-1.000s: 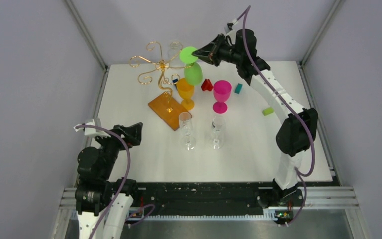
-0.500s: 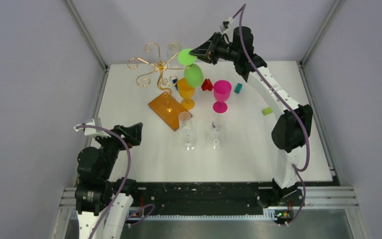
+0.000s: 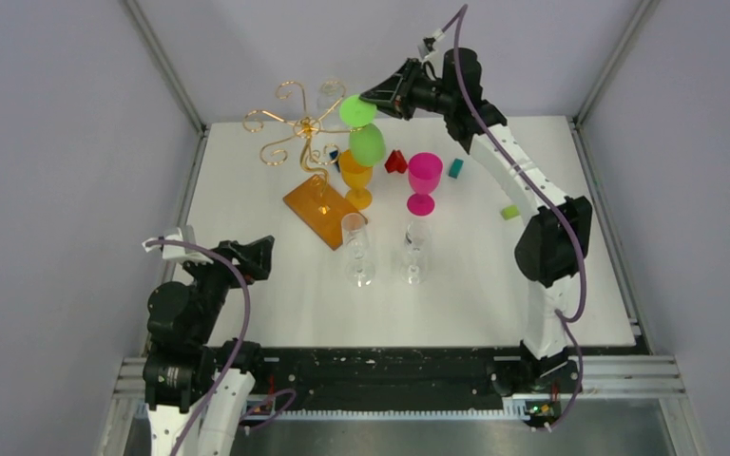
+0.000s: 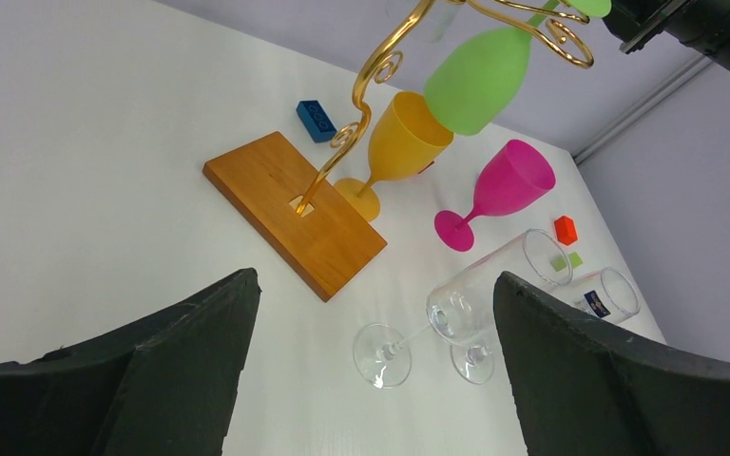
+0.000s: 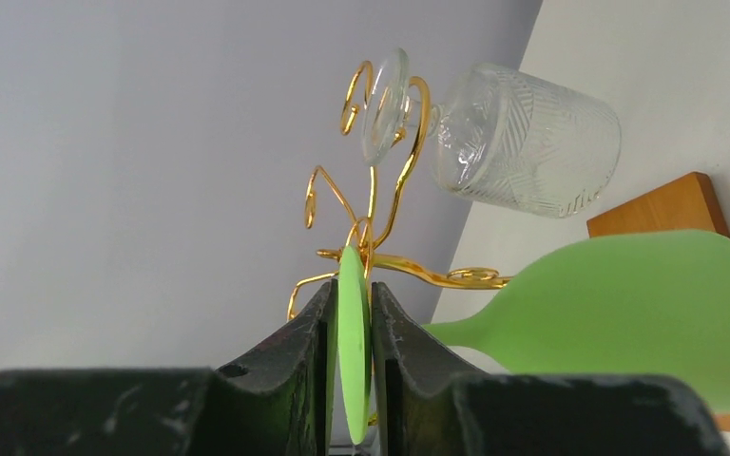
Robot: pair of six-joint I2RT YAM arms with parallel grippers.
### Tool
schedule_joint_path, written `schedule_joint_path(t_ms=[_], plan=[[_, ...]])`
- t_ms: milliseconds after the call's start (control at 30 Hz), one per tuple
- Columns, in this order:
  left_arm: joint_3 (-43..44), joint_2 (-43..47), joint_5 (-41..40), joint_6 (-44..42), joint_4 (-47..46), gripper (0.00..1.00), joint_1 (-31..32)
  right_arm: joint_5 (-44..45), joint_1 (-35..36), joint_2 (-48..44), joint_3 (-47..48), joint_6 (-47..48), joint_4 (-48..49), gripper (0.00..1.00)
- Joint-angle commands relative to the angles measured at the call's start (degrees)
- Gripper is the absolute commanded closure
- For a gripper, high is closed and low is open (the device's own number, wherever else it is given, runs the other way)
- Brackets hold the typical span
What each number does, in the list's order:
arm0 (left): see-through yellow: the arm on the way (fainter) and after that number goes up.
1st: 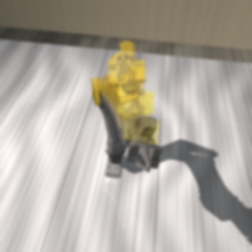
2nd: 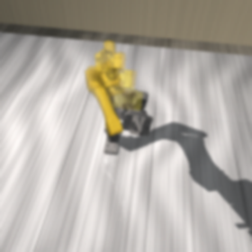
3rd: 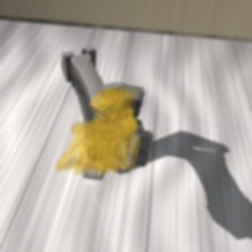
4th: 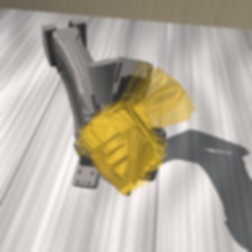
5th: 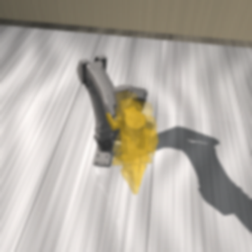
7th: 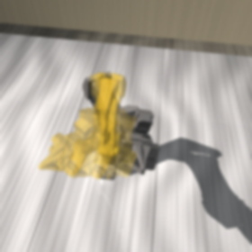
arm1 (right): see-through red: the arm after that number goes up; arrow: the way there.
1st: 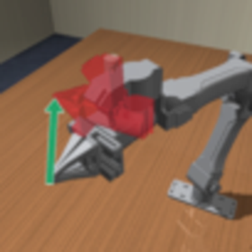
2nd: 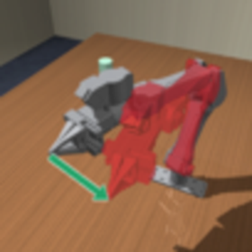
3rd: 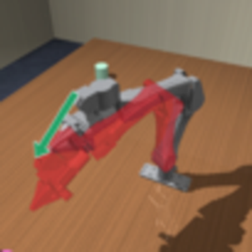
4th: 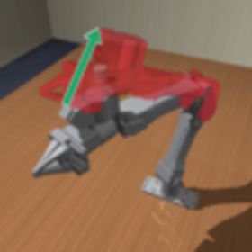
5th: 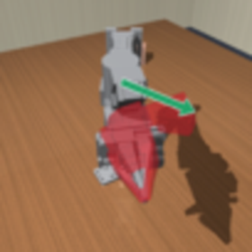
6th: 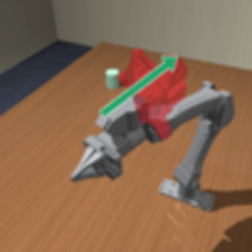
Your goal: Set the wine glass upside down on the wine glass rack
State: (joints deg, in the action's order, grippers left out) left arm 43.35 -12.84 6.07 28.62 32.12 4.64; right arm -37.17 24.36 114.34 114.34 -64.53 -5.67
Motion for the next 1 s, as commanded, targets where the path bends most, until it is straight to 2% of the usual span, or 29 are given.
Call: schedule_joint_path(t_ms=[0,133,400,767,967], plan=[[0.1,0.8,0.8,-0.2,-0.2,0.03,0.1,-0.4,0.4,1.5,4.9,0.5,1.9,0.84],[0.1,0.7,0.8,-0.1,-0.3,0.03,0.1,-0.1,0.4,2.1,5.5,0.3,2.3,0.96],[0.4,0.4,0.9,-0.1,-0.4,0.03,0.1,0.2,0.4,3.7,6.5,-0.8,3.1,0.97],[0.5,0.0,1.1,-0.2,-0.8,0.03,0.1,-0.5,1.1,5.7,8.6,-0.7,2.4,0.79],[0.6,0.1,1.2,-0.4,-0.5,0.03,0.1,-0.5,1.0,6.1,8.9,-0.4,2.3,0.75]])
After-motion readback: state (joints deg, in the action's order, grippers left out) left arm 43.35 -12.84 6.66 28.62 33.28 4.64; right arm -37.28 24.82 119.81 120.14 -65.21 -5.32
